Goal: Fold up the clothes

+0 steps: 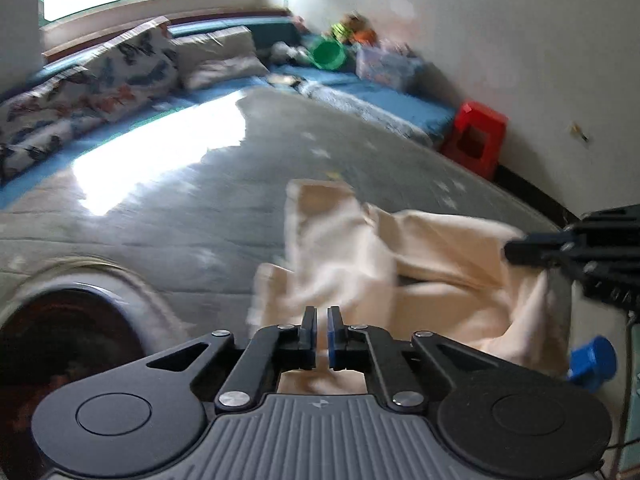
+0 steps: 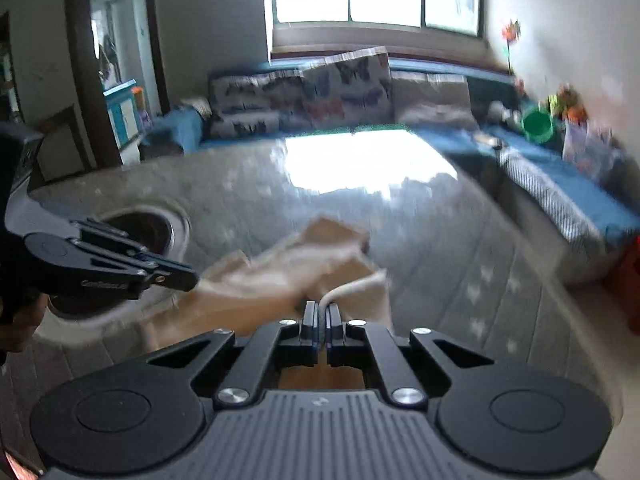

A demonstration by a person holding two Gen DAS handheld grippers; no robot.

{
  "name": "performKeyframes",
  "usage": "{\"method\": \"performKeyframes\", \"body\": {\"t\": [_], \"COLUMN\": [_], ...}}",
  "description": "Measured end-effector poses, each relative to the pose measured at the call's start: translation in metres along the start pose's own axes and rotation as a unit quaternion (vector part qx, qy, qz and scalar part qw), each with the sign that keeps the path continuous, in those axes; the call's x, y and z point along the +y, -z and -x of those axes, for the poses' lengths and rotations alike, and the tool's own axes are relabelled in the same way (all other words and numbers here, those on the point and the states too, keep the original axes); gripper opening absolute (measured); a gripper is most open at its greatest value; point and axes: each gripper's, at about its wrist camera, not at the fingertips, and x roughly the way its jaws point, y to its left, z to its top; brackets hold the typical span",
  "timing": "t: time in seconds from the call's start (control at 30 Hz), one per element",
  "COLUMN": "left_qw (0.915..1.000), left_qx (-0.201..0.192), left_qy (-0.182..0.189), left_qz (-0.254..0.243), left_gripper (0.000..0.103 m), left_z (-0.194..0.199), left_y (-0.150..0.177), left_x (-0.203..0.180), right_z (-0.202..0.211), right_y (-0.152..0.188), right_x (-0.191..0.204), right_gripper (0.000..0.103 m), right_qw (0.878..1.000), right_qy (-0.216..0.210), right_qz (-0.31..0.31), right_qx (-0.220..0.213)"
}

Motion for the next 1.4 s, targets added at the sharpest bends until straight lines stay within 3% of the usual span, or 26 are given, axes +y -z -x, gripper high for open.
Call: {"method": "performKeyframes", "body": {"t": [0.23, 0.37, 0.6, 0.7, 0.87, 1.0, 1.13, 1.33, 1.4], "left_qw": [0.9939, 0.994, 0.9984, 0.9989, 0.9989, 0.9984, 0.9966, 0.9934, 0.9928], "left_qx": [-0.065, -0.068, -0.031, -0.019, -0.008, 0.0, 0.003, -0.008, -0.009], "left_qy": [-0.068, -0.046, 0.007, 0.027, 0.041, 0.053, 0.076, 0.111, 0.117], "left_qz": [0.058, 0.072, 0.048, 0.034, 0.021, 0.019, 0.03, 0.03, 0.023], "left_gripper": [0.004, 0.005, 0.007, 0.007, 0.016, 0.045, 0.045, 0.045, 0.045], "left_z": [0.068, 0.082, 0.047, 0.03, 0.016, 0.01, 0.006, 0.005, 0.004], "left_y": [-0.009, -0.006, 0.002, 0.002, 0.006, 0.017, 0.031, 0.042, 0.045], "left_x": [0.07, 0.085, 0.053, 0.035, 0.018, 0.011, 0.008, 0.0, -0.005], "right_z": [0.005, 0.007, 0.04, 0.046, 0.023, -0.006, -0.037, -0.085, -0.098], "right_y": [-0.057, -0.082, -0.084, -0.07, -0.048, -0.04, -0.044, -0.043, -0.036], "right_x": [0.027, 0.048, 0.071, 0.07, 0.072, 0.069, 0.066, 0.073, 0.076], "right_gripper": [0.003, 0.002, 0.002, 0.002, 0.004, 0.012, 0.035, 0.035, 0.034], "right_qw": [0.997, 0.993, 0.986, 0.988, 0.993, 0.996, 0.994, 0.988, 0.986], "right_qy": [-0.006, -0.016, -0.01, -0.004, -0.017, -0.053, -0.09, -0.12, -0.109], "right_qz": [0.047, 0.07, 0.097, 0.098, 0.097, 0.074, 0.062, 0.066, 0.073], "right_qx": [-0.062, -0.092, -0.137, -0.123, -0.062, -0.016, 0.014, 0.076, 0.099]}}
